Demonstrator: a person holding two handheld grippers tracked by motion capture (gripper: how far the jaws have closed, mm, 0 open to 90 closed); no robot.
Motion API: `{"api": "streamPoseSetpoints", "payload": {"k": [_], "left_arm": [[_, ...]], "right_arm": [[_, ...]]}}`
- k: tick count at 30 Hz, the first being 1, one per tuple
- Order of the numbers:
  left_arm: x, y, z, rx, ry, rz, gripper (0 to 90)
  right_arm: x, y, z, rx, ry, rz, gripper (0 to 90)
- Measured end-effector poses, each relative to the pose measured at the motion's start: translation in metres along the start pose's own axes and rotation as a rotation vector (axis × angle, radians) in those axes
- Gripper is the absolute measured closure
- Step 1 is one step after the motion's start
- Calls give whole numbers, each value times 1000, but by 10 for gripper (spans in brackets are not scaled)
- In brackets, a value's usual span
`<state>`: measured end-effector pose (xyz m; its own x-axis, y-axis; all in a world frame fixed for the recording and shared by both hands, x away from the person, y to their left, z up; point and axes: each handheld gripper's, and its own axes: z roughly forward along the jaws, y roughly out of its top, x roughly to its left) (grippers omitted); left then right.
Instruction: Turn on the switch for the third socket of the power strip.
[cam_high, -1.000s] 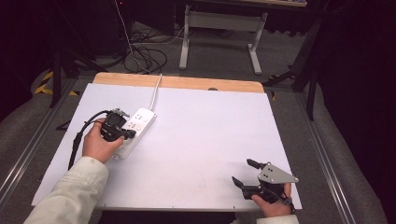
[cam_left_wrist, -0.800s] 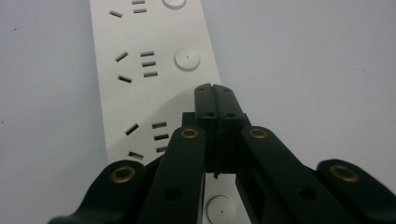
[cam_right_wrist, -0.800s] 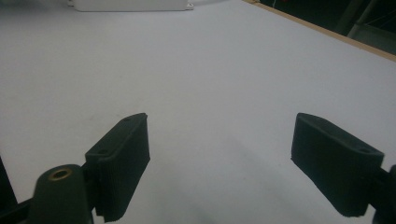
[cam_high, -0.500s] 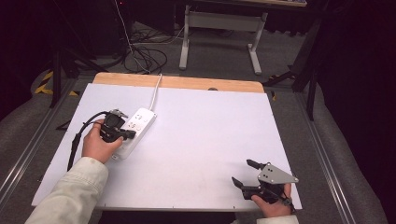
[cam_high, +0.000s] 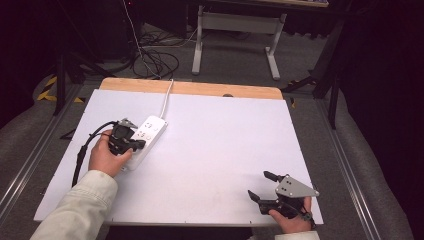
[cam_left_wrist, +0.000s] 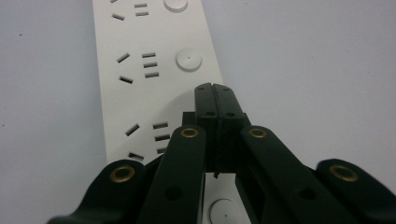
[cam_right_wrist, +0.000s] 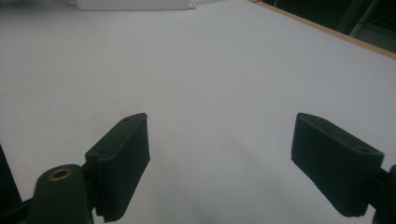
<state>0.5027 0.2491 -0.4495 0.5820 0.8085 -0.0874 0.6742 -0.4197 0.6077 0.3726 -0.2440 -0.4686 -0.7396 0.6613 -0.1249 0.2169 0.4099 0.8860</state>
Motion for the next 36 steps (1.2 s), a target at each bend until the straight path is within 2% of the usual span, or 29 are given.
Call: {"api": "streamPoseSetpoints", "payload": {"k": [2,8,9,10,12,14,15,22,24,27,31,36], "left_arm": [[1,-1,0,-4,-2,-7,900],[-2,-2,1,-15,13,7,900],[-1,-3,1,-18,6,2,900],[0,-5,1,-31,-11,-27,900],[0,-5,1,-29,-10,-21,900],[0,-5,1,-32,0,-14,900],[-1,-4,1,-25,18,-12,900],[-5,-4,1,-25,40,-7,900],[-6,-2,1,-14,43,-6,900],[-10,3,-4,6,77,10,900],[-10,4,-11,-38,39,-9,900],[-11,8,-26,-76,29,-6,900]], "right_arm": [[0,0,0,3,-1,-1,198],[0,0,0,2,1,0,197],[0,0,0,2,1,0,197],[1,0,0,2,1,0,197],[1,0,0,3,1,0,198],[1,0,0,4,1,-1,198],[1,0,0,3,2,0,197],[1,0,0,4,1,-1,197],[1,0,0,3,1,0,198],[0,-1,0,2,-1,4,198],[-1,-1,0,3,-4,0,198],[0,0,0,4,-3,3,198]]}}
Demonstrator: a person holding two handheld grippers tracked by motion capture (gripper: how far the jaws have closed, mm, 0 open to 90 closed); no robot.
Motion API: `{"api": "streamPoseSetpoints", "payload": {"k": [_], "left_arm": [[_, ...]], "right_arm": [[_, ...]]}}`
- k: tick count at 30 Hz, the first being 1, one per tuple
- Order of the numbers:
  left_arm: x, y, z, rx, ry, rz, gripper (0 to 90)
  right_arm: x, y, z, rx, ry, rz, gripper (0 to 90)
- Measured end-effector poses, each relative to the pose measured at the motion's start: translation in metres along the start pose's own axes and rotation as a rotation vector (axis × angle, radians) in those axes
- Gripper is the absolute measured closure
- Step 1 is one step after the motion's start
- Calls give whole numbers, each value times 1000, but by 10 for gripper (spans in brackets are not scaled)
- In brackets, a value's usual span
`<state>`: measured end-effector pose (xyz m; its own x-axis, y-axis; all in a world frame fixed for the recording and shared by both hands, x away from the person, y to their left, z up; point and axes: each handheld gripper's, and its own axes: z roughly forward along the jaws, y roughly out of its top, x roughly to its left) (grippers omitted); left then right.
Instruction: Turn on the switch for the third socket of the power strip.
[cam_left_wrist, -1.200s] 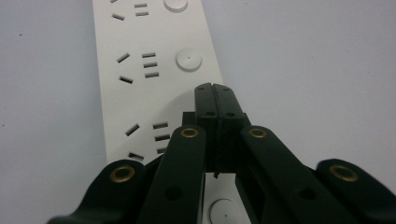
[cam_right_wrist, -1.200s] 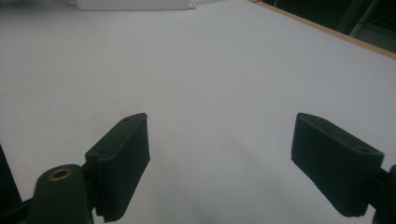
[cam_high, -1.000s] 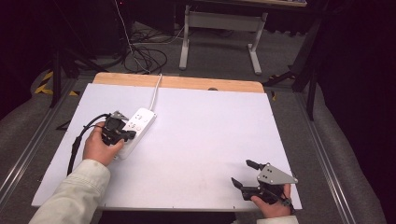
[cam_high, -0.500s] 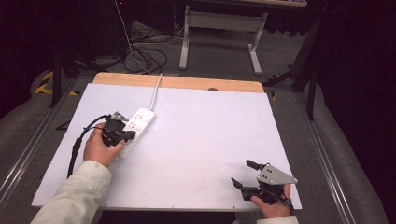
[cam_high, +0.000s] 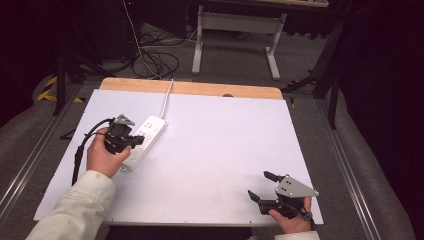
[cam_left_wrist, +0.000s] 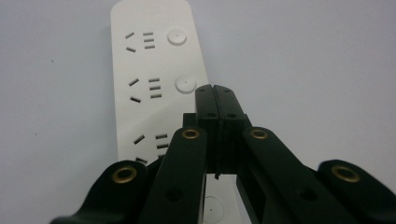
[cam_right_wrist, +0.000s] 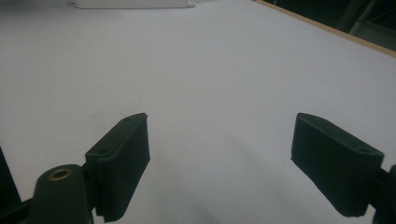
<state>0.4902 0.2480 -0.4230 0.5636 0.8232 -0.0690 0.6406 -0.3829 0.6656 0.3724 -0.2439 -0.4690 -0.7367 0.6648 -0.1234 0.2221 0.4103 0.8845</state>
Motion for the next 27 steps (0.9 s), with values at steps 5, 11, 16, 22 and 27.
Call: {"api": "streamPoseSetpoints", "payload": {"k": [5,11,16,22,27], "left_arm": [[-5,8,-15,-38,-16,21,900],[-8,11,-27,-88,-50,7,900],[-11,11,-35,-122,-78,2,900],[-15,14,-46,-146,-83,16,900],[-17,15,-52,-173,-117,16,841]], "right_arm": [[-1,0,0,-2,0,2,198],[-1,0,0,-3,0,-1,197],[-1,0,0,-1,0,-1,198],[-1,0,0,3,2,4,198],[-1,0,0,3,0,-1,198]]}}
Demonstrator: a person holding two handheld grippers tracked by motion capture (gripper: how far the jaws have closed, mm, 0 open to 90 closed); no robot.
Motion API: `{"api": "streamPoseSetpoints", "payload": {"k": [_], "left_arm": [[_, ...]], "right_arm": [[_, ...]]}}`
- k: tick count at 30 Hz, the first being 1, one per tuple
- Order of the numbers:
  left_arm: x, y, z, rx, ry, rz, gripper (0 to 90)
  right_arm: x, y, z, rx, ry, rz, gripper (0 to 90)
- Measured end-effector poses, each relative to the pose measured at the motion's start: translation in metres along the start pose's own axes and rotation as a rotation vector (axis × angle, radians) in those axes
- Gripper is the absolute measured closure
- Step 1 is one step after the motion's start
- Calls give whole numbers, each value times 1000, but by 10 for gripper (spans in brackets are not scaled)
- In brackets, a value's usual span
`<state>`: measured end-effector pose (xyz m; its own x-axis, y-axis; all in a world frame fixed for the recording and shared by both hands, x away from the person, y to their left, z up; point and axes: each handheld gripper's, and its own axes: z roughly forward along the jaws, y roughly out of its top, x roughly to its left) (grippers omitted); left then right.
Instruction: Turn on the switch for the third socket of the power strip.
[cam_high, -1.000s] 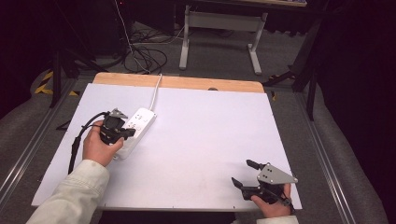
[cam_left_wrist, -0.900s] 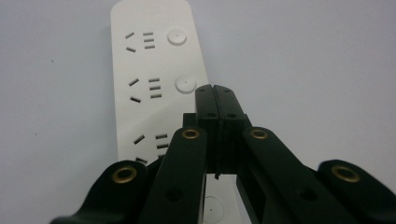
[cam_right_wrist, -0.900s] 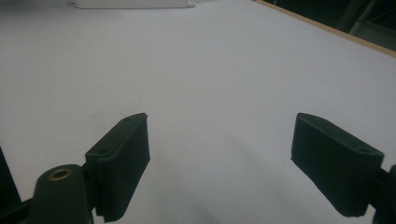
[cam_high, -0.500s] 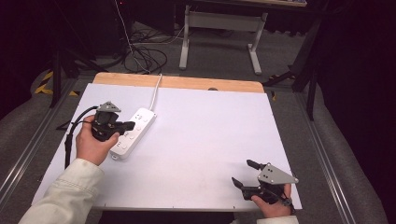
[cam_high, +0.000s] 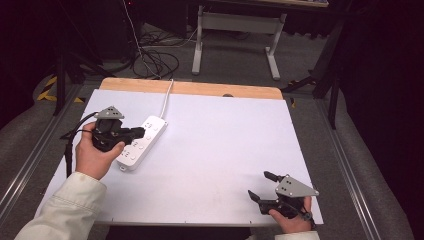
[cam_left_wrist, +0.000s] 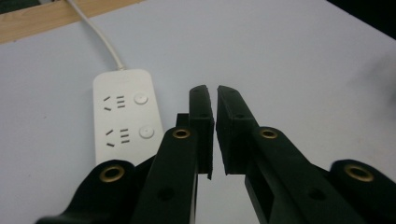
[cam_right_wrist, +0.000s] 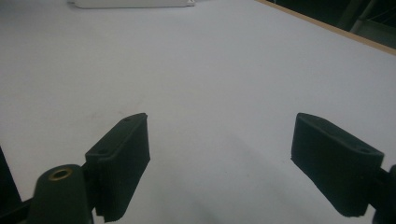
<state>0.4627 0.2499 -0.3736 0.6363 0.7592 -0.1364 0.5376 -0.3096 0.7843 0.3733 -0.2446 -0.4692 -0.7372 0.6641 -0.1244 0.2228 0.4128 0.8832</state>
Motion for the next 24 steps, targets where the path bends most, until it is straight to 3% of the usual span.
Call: {"api": "streamPoseSetpoints", "payload": {"k": [7,10,11,12,14,15,19,20,23,24], "left_arm": [[-3,-1,-6,-63,-36,30,771],[-10,-2,-10,-97,-52,30,683],[-12,-2,-13,-113,-33,47,578],[-15,-3,-14,-120,-34,35,578],[-18,-4,-19,-139,-21,63,503],[-20,-4,-20,-147,-29,57,398],[-28,-9,-29,-166,-47,49,292],[-29,-10,-31,-166,-38,67,219],[-33,-17,-38,-194,-54,54,173],[-33,-20,-41,-209,-51,70,141]], "right_arm": [[0,0,0,0,0,-2,198],[0,0,0,0,-1,-1,198],[0,0,0,3,0,1,198],[0,0,0,3,0,1,198],[0,0,0,3,-1,2,198],[0,0,0,-1,-1,-1,198],[1,0,-1,0,1,2,198],[1,0,-1,-1,-1,3,198],[1,0,-1,0,1,1,198],[1,0,-1,-1,2,1,198]]}}
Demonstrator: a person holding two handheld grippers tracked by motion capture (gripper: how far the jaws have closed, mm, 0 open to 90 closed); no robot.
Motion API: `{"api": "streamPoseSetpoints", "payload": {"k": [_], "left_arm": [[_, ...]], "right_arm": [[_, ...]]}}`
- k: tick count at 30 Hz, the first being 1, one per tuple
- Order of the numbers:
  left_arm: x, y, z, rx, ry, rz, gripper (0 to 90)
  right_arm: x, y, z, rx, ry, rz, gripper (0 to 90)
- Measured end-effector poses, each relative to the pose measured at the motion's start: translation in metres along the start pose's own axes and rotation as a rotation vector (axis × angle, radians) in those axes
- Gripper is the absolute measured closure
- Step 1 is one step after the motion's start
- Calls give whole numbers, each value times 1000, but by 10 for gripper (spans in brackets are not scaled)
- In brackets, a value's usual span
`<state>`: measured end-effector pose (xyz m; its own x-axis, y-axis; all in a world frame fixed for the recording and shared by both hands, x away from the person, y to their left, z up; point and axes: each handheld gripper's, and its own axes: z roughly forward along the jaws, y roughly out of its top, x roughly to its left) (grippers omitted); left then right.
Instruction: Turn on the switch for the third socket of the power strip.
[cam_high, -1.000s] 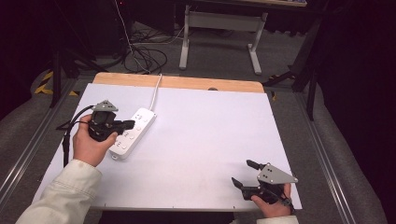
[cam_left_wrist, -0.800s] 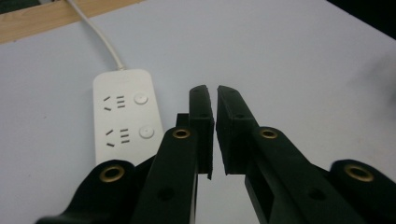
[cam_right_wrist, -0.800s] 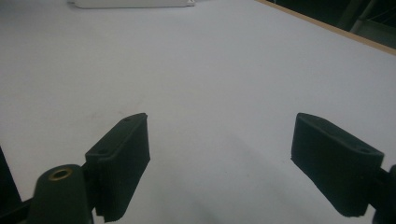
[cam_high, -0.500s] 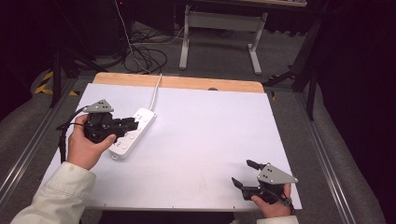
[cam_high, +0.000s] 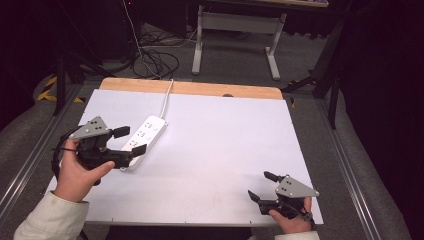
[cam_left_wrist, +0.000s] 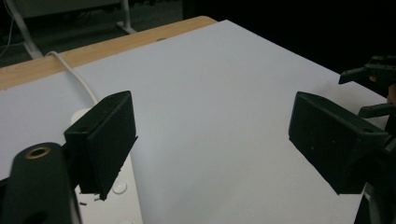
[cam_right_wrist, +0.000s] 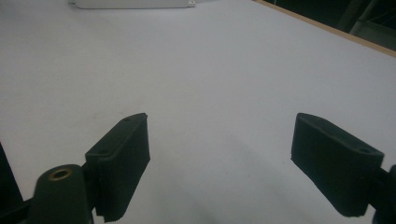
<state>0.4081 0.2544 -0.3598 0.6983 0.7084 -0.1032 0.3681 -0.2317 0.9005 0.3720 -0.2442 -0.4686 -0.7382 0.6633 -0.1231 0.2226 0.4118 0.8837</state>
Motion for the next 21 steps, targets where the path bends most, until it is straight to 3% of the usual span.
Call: {"api": "streamPoseSetpoints", "payload": {"k": [3,6,10,13,21], "left_arm": [[-2,-7,-7,-25,-13,19,113],[-3,-17,-15,-63,-25,-5,90],[-3,-32,-22,-76,22,18,106],[-2,-46,-27,-76,32,25,99],[-3,-72,-34,-49,96,73,78]], "right_arm": [[0,0,0,0,1,-1,198],[1,0,0,0,-2,-2,198],[1,0,0,1,-1,-2,198],[1,0,0,1,0,-3,198],[1,0,0,3,2,-4,198]]}}
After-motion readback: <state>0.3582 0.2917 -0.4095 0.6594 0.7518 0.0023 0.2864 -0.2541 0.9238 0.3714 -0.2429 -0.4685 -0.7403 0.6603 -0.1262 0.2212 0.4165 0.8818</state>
